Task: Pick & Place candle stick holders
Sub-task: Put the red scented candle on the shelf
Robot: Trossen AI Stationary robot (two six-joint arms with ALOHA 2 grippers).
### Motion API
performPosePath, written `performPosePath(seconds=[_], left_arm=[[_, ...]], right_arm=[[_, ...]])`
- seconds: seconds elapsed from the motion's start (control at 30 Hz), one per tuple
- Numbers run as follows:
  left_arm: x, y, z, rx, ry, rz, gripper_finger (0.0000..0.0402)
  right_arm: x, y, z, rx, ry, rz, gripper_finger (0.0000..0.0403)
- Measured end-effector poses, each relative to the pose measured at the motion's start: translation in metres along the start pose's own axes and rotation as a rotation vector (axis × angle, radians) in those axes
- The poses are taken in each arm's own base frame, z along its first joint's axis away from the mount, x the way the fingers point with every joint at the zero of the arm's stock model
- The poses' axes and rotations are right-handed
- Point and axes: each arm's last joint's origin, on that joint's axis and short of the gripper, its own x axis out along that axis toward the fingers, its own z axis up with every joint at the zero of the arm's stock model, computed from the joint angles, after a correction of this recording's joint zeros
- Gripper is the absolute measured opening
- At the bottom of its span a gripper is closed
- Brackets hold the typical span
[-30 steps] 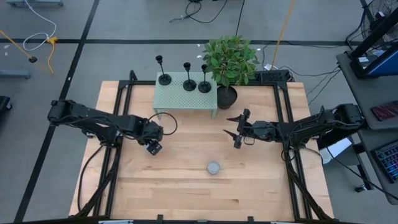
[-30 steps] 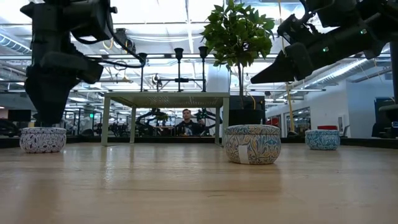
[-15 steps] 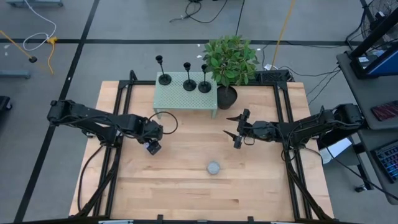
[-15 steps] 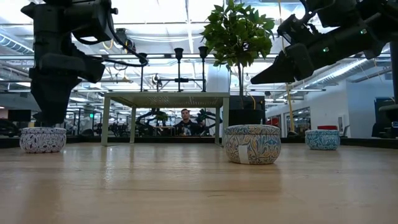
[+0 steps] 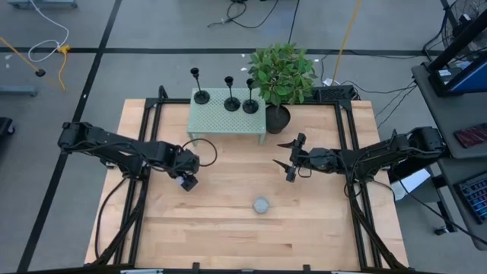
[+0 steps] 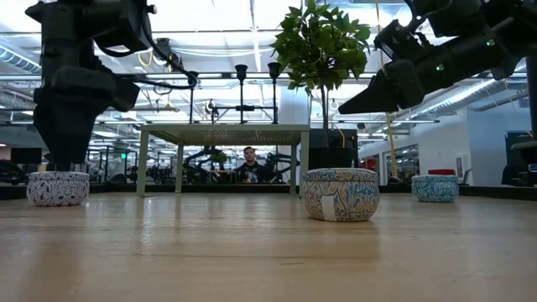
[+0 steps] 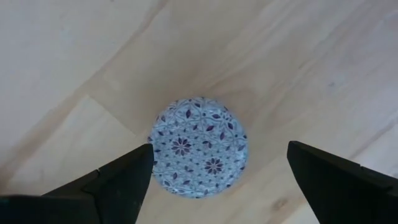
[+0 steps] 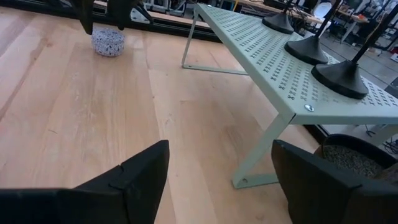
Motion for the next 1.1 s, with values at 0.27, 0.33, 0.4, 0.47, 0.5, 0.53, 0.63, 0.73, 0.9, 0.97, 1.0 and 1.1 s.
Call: performPosePath(seconds=[0.27, 0.33, 0.4, 0.47, 0.5, 0.53, 0.63, 0.73, 0.9, 0.97, 1.0, 1.1], left_arm=[[0.014, 0.007, -0.010, -0.044, 0.012, 0.060, 0.0377], [0.017, 0.007, -0.010, -0.056, 0.004, 0.048, 0.0377], [0.020, 0.004, -0.009, -0.056, -0.019, 0.016, 0.0377], [0.021, 0.003, -0.007, -0.053, -0.038, -0.010, 0.0377], [0.022, 0.003, -0.007, -0.052, -0.043, -0.014, 0.0377], [0.022, 0.003, -0.007, -0.052, -0.045, -0.012, 0.0377], [0.024, 0.006, -0.009, -0.058, -0.030, 0.009, 0.0376], [0.029, 0.009, -0.012, -0.076, -0.020, 0.023, 0.0376], [0.036, 0.014, -0.016, -0.103, -0.007, 0.034, 0.0376], [0.037, 0.013, -0.015, -0.092, -0.019, 0.018, 0.0376], [0.037, 0.012, -0.014, -0.081, -0.026, 0.008, 0.0376], [0.037, 0.009, -0.011, -0.053, -0.056, -0.024, 0.0376]], right_arm=[[0.000, 0.000, 0.000, -0.027, 0.000, 0.000, 0.0279], [0.000, 0.000, 0.000, -0.027, 0.000, 0.000, 0.0279], [0.000, 0.000, 0.000, -0.027, -0.001, 0.000, 0.0279], [0.000, 0.000, 0.000, -0.025, -0.004, 0.000, 0.0279], [0.000, 0.000, 0.000, -0.025, -0.005, 0.000, 0.0279], [0.000, 0.000, 0.000, -0.026, -0.004, 0.000, 0.0279], [0.000, 0.000, 0.000, -0.025, -0.004, 0.000, 0.0279], [0.000, 0.000, 0.000, -0.025, -0.004, 0.000, 0.0279], [0.000, 0.000, 0.000, -0.025, -0.005, 0.000, 0.0279], [0.000, 0.000, 0.000, -0.026, -0.005, 0.000, 0.0279], [0.000, 0.000, 0.000, -0.026, -0.005, 0.000, 0.0279], [0.000, 0.000, 0.000, -0.027, -0.005, 0.000, 0.0279]])
